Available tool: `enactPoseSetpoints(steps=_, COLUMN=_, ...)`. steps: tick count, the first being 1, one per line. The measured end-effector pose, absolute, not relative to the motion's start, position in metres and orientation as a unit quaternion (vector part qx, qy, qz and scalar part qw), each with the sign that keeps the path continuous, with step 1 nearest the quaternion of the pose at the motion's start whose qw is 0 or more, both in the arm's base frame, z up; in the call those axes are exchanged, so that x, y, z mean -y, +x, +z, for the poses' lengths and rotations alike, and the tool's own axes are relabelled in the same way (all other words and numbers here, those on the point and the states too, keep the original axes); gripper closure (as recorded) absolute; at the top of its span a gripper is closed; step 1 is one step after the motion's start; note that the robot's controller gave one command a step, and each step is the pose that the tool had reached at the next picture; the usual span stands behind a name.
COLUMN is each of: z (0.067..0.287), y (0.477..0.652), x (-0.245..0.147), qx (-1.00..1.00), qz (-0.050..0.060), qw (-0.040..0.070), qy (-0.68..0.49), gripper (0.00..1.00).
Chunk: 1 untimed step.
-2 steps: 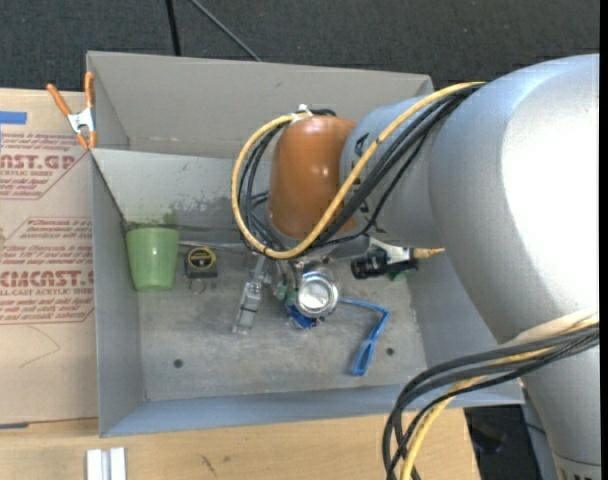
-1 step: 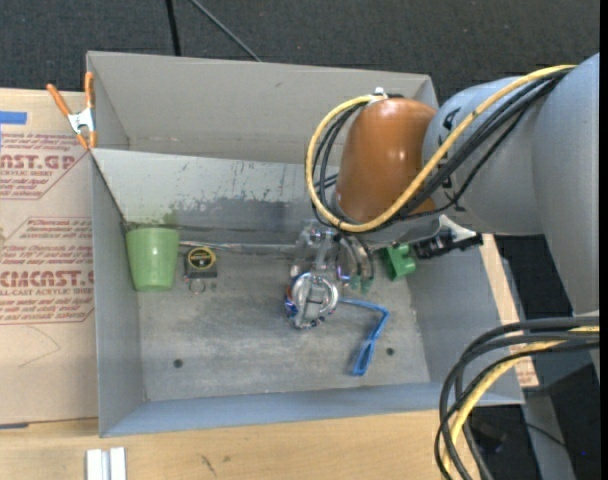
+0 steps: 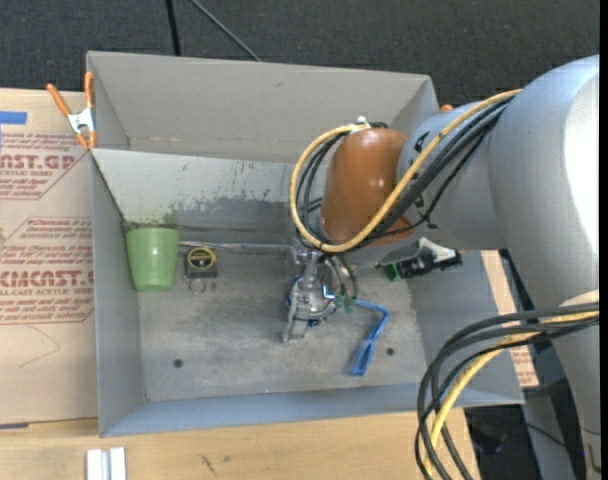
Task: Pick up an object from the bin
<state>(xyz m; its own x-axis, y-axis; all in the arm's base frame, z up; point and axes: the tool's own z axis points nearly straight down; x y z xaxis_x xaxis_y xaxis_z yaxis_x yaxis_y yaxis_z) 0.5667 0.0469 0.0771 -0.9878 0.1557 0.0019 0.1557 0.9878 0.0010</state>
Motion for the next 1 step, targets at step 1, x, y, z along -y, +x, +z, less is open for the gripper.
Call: enactPoseSetpoints(steps=1, z=0.1176, y=0.5338, x=-0.0512, qx=0.998, qz=-0.001, qw=0.000, qy=-0.069, gripper=0.00)
